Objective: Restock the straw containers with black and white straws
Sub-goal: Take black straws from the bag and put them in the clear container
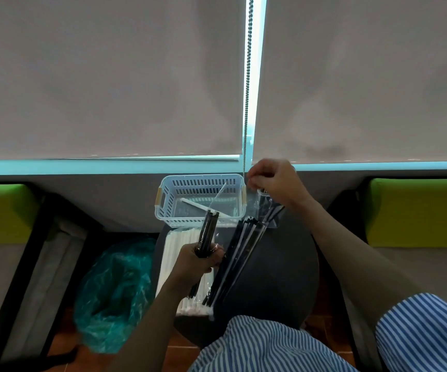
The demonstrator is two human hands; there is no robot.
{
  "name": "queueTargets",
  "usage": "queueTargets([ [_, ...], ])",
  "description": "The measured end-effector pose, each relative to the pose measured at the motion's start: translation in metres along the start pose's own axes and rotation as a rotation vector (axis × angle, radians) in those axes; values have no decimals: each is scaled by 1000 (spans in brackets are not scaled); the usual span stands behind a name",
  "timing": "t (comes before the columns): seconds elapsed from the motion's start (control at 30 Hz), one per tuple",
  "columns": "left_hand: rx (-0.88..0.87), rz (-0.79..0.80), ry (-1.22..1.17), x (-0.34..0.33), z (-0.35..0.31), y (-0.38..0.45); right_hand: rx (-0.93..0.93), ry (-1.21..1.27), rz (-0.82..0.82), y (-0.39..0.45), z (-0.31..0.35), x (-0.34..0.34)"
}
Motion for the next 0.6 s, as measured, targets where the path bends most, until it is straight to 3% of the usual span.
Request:
queueTargets([
  [0.07, 3, -2, -7, 1, 0, -1, -64, -19, 138, -4, 5, -10],
  [0.23, -4, 13, 6, 2, -2, -5, -128, -340, 417, -8, 4, -33],
  [0.6, -32, 80, -28, 0, -5, -8, -89, -331, 572, -12, 19, -59],
])
Point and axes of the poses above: each hand's wrist, its own y-axis towards the middle knuckle, its own x-axis out of the back of the hand, z = x × y, the point moved 1 cm from there along y, towards the middle knuckle, and after that the axes turned 13 degrees about z, right-handed, at the moved point
